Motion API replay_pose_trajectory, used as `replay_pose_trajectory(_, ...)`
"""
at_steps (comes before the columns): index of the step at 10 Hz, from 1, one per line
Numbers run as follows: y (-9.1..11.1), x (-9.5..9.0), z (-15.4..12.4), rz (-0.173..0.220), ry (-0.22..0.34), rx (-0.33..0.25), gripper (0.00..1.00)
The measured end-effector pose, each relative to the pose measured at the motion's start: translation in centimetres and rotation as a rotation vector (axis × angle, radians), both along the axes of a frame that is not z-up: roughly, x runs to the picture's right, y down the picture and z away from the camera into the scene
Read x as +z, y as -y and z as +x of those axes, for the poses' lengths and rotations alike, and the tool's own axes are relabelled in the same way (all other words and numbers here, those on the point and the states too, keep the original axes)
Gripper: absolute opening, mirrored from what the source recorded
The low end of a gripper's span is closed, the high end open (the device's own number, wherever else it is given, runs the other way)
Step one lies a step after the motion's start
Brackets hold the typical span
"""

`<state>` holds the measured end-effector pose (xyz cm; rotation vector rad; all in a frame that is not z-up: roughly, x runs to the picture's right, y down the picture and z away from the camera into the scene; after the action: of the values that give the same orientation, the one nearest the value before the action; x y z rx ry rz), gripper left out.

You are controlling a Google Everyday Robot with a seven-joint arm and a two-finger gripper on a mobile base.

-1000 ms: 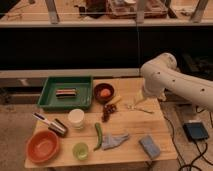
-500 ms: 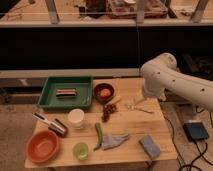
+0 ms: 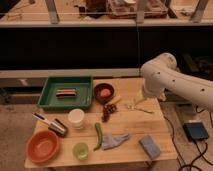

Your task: Place grapes in tray

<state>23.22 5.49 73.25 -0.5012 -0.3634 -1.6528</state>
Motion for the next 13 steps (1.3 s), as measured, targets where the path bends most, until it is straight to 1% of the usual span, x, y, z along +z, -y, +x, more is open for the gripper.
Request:
replay_pose_trajectory(4,0.1,0.0,-0.1,0.0,0.005,-0.001,0.8)
replay_pose_trajectory(5,0.2,0.1,-0.4,-0.005,0.032,0.004,0.8)
replay_pose_trajectory(6,0.2,0.2,-1.3,-0.009,0.072,0.024,0.8)
replay_pose_trajectory(8,0.0,1.0,-5.1,-0.014,0.145,0.058,0.8)
replay_pose_trajectory(10,-0.7,2.2,-10.0,-0.013,0.192,0.077,0.8)
replay_pose_trajectory(11,-1.1,3.0,-12.4,0.001,0.209,0.071,0.8)
replay_pose_trajectory(12,-1.8,4.0,-15.4,0.011,0.241,0.071,0.8)
replay_pose_trajectory(13,-2.4,4.7,-16.9,0.014,0.264,0.069,0.8)
